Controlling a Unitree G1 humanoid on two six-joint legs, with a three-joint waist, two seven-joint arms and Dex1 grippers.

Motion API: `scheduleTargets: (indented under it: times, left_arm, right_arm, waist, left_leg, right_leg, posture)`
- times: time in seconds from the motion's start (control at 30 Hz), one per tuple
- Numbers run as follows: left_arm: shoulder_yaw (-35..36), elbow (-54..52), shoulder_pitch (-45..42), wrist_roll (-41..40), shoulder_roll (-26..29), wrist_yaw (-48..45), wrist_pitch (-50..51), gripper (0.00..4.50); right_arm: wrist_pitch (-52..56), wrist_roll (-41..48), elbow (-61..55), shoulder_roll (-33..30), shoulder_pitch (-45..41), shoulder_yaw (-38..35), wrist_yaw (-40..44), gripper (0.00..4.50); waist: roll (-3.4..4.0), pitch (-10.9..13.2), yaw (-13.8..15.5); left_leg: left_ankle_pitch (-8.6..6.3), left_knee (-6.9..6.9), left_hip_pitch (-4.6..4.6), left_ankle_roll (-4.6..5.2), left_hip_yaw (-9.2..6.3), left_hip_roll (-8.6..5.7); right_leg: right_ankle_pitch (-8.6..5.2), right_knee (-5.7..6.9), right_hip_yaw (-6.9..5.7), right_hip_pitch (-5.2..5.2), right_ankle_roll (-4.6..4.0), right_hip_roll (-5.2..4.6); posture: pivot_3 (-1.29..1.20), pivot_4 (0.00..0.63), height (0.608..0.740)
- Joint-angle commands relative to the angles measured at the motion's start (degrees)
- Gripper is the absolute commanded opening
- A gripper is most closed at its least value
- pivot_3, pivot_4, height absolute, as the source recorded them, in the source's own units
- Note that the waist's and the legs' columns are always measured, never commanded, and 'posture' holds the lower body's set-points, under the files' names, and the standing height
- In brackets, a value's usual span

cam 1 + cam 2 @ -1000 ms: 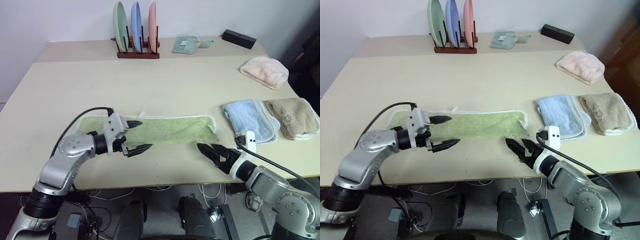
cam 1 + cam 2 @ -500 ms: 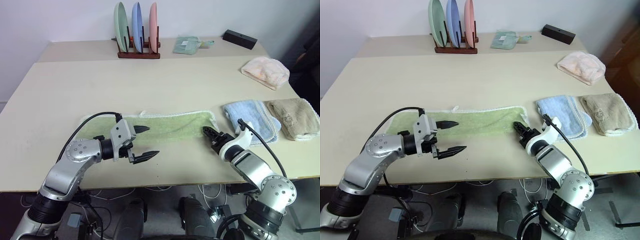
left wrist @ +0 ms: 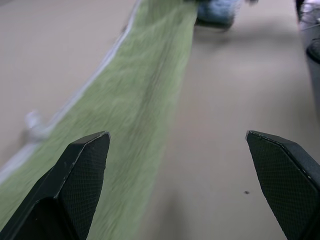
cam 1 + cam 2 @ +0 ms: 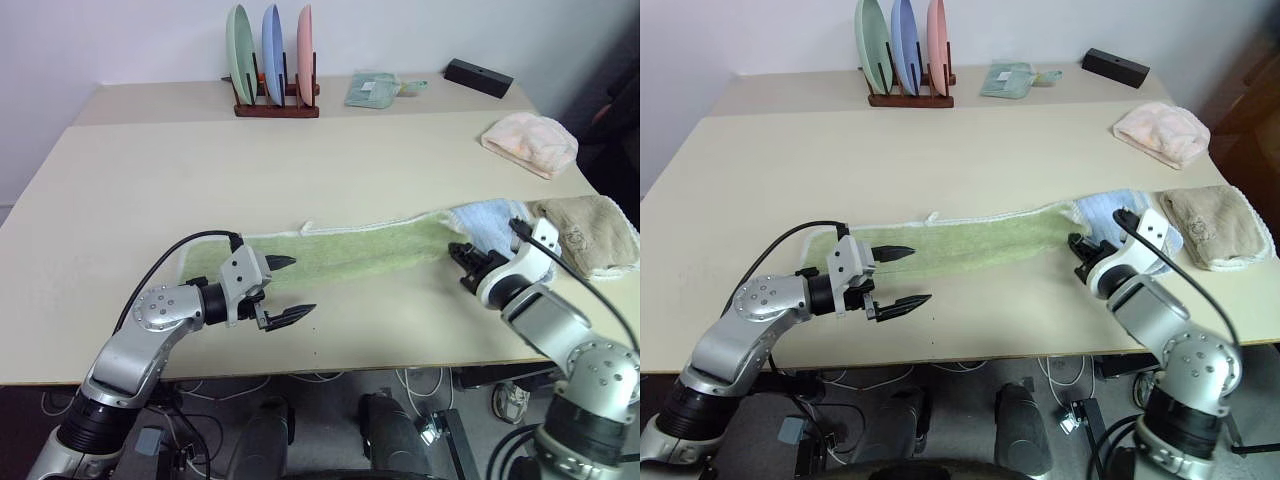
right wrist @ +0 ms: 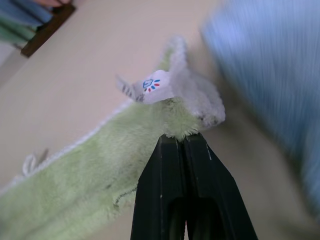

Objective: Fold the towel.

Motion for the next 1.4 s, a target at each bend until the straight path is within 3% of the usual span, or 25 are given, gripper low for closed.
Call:
scheduleTargets:
  times: [0.03, 0.17, 0.23, 0.4, 0.5, 0.73, 0.87, 1.0, 1.13, 1.23, 1.33, 1.4]
  left_arm:
    - [3.89, 1.46, -1.07, 0.50, 0.76, 1.03, -2.16, 4.50]
    - [7.01, 5.13, -1.80, 1.44, 2.08, 1.91, -3.63, 4.50]
    - [8.30, 6.43, -2.27, 1.56, 2.42, 2.38, -3.89, 4.50]
    - [8.98, 6.90, -1.79, 1.67, 2.95, 1.92, -4.54, 4.50]
    - [8.89, 6.20, -1.17, 1.87, 3.02, 2.05, -4.47, 4.50]
    - [9.10, 5.09, 0.27, 1.90, 2.86, 2.88, -4.07, 4.50]
    - [9.28, 5.56, 0.16, 1.71, 2.88, 3.17, -3.86, 4.50]
    - [9.63, 6.48, 0.00, 1.74, 3.18, 2.87, -4.22, 4.50]
    - [9.79, 7.00, -0.15, 1.76, 3.20, 2.77, -4.35, 4.50]
    - [9.68, 7.42, -0.21, 1.84, 3.03, 2.56, -4.51, 4.50]
    - [9.04, 7.91, -0.46, 2.06, 2.62, 2.38, -4.83, 4.50]
    - [8.64, 8.47, -1.03, 2.25, 2.31, 2.39, -5.02, 4.50]
  right_arm:
    - [-0.51, -4.87, -6.04, -8.29, -4.18, 7.68, 10.32, 0.02]
    - [-1.43, -12.07, -9.97, -14.53, -11.72, 23.02, 22.03, 0.02]
    - [-2.46, -16.46, -9.06, -12.60, -15.90, 32.18, 26.33, 0.02]
    - [-7.14, -27.68, 0.79, -3.41, -20.78, 46.11, 30.97, 0.02]
    - [-10.05, -33.23, 6.01, 0.12, -21.26, 50.09, 33.27, 0.02]
    - [-11.30, -38.84, 8.00, 2.37, -20.60, 50.59, 38.27, 0.02]
    - [-12.17, -37.86, 3.37, 1.06, -19.31, 48.43, 43.06, 1.17]
    - [-14.81, -36.75, -3.21, -2.75, -17.04, 42.38, 47.14, 3.23]
    - [-15.45, -33.75, -5.66, -4.94, -14.41, 34.28, 49.57, 3.23]
    - [-14.98, -35.17, -1.92, -4.66, -14.22, 30.31, 47.24, 2.30]
    - [-18.57, -44.19, 4.07, -6.66, -15.54, 35.43, 46.27, 0.76]
    - [-21.54, -49.26, 9.27, -5.11, -17.07, 39.10, 45.24, 0.07]
  waist:
    - [-0.03, -0.02, -0.07]
    - [-0.03, -0.02, -0.27]
    - [-0.07, -0.03, -0.34]
    - [-0.10, -0.05, 0.12]
    - [-0.10, -0.05, 0.32]
    - [-0.10, -0.04, 0.29]
    - [-0.10, -0.04, 0.26]
    - [-0.10, -0.04, 0.44]
    - [-0.11, -0.05, 0.46]
    - [-0.11, -0.04, 0.23]
    - [-0.11, -0.05, 0.29]
    - [-0.11, -0.05, 0.23]
  left_leg:
    - [-0.01, -0.01, 0.01, 0.02, 0.00, 0.01]
    - [-0.03, -0.02, 0.00, 0.06, -0.03, 0.09]
    - [-0.04, -0.02, 0.00, 0.07, -0.03, 0.10]
    - [-0.04, 0.01, -0.10, 0.06, -0.06, 0.08]
    - [-0.03, 0.02, -0.11, 0.06, -0.06, 0.07]
    - [-0.03, 0.00, -0.13, 0.05, -0.08, 0.06]
    - [-0.03, 0.00, -0.13, 0.05, -0.08, 0.06]
    - [-0.04, 0.02, -0.15, 0.05, -0.08, 0.06]
    - [-0.04, 0.01, -0.14, 0.05, -0.08, 0.06]
    - [-0.04, 0.01, -0.13, 0.05, -0.07, 0.06]
    - [-0.04, 0.00, -0.11, 0.05, -0.08, 0.07]
    - [-0.04, 0.01, -0.11, 0.05, -0.06, 0.06]
  right_leg:
    - [-0.01, 0.01, 0.00, 0.00, 0.00, 0.01]
    - [-0.04, -0.02, -0.07, 0.00, -0.04, 0.06]
    - [-0.04, -0.02, -0.08, 0.00, -0.04, 0.07]
    - [-0.04, -0.09, -0.10, -0.03, -0.03, 0.05]
    - [-0.03, -0.08, -0.10, -0.05, -0.04, 0.05]
    - [-0.02, -0.04, -0.11, -0.11, -0.04, 0.05]
    - [-0.02, -0.03, -0.11, -0.12, -0.04, 0.05]
    - [-0.02, -0.05, -0.11, -0.12, -0.03, 0.05]
    - [-0.02, -0.04, -0.11, -0.11, -0.03, 0.05]
    - [-0.02, -0.03, -0.11, -0.11, -0.03, 0.05]
    - [-0.02, -0.02, -0.11, -0.11, -0.04, 0.06]
    - [-0.02, -0.02, -0.11, -0.11, -0.04, 0.06]
  posture:
    - [0.00, 0.150, 0.740]
    - [0.00, 0.150, 0.740]
    - [0.00, 0.150, 0.740]
    - [0.00, 0.150, 0.740]
    - [0.00, 0.150, 0.740]
    - [0.00, 0.150, 0.740]
    - [0.00, 0.150, 0.740]
    - [0.00, 0.150, 0.740]
    - [0.00, 0.150, 0.740]
    - [0.00, 0.150, 0.740]
    - [0.00, 0.150, 0.740]
    - [0.00, 0.150, 0.740]
